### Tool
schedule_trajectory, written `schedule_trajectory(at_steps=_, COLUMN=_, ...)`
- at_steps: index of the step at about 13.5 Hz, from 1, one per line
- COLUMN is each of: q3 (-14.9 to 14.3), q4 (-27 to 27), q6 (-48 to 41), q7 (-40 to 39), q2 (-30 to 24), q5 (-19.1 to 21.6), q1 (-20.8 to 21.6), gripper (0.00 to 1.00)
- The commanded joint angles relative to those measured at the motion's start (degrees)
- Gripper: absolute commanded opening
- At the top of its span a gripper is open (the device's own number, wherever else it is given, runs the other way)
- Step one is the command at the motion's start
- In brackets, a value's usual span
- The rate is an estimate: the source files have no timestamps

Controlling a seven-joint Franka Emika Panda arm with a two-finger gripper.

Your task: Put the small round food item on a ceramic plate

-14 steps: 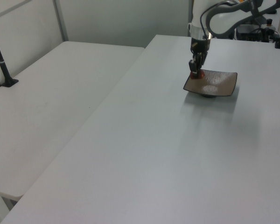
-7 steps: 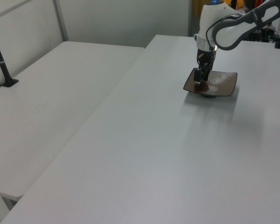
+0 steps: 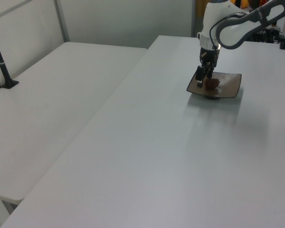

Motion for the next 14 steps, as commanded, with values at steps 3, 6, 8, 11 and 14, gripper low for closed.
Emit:
schedule_trajectory(at_steps=3, q3=0.0, q4=0.1, q6=-18.1, q7=-3.4, q2=-9.8, q5=2.4, q1=4.4, gripper=1.00)
schedule_trajectory(at_steps=6, q3=0.2, q4=0.5, q6=-25.4, q7=-5.9, q2=-12.7, q5=3.4, q1=6.4, gripper=1.00)
schedule_trajectory(at_steps=8, q3=0.4, q4=2.3, q6=-29.1, q7=-5.2, q2=-13.5, q5=3.4, q1=8.2, gripper=1.00)
schedule_trajectory(at_steps=11, q3=0.4, q4=6.2, q6=-29.0, q7=2.3, q2=-13.5, q5=3.0, q1=10.3, gripper=1.00)
schedule_trajectory(at_steps=14, q3=0.4, q4=8.9, q6=-29.0, q7=2.5, q2=-13.3, q5=3.0, q1=10.1, gripper=1.00)
